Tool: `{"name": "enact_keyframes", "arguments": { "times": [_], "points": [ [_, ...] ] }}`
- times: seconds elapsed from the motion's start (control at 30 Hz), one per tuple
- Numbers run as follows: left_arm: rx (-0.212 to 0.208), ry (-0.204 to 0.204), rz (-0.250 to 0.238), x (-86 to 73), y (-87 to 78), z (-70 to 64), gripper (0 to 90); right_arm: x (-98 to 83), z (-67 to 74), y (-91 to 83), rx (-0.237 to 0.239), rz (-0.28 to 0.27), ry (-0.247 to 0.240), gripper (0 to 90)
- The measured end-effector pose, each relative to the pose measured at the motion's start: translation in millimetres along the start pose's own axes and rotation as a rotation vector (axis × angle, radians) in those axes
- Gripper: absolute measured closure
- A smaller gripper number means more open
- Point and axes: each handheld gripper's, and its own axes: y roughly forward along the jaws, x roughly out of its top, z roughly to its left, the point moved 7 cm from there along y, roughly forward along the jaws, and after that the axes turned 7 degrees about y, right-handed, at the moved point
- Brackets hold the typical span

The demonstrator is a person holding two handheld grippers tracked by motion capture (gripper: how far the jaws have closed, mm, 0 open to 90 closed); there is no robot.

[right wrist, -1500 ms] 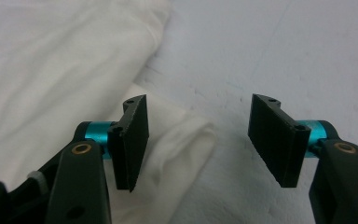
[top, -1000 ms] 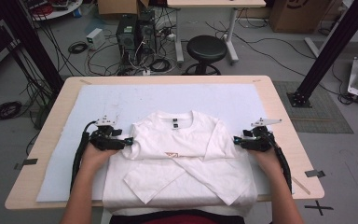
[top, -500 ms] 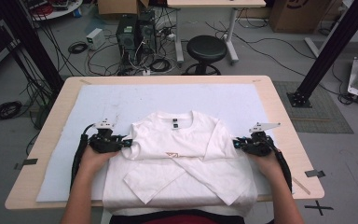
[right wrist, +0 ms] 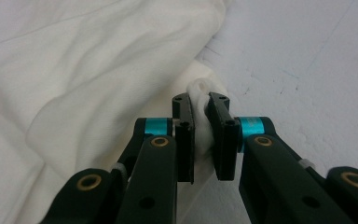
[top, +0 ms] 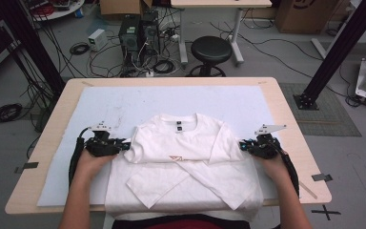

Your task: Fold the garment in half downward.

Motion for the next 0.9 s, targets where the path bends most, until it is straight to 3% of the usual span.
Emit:
{"name": "enact_keyframes", "arguments": {
  "times": [0.17, 0.5, 0.73, 0.9],
  "points": [
    [0.011, 0.033, 0.005, 0.1, 1.7, -1.2, 77.6, 0.2, 0.9, 0.0, -0.008, -0.001, -0.015, 82.9],
    [0.035, 0.059, 0.036, 10.8, 8.9, 6.1, 79.3, 16.1, -5.4, -2.5, -0.086, -0.016, -0.084, 84.1],
    [0.048, 0.076, 0.05, 20.6, 19.4, 10.2, 79.4, 23.7, -16.5, -1.5, -0.114, -0.013, -0.089, 84.1],
    [0.059, 0.086, 0.058, 32.7, 31.8, 14.9, 79.5, 28.3, -32.5, -1.2, -0.136, -0.02, -0.079, 84.0]
  ]
}}
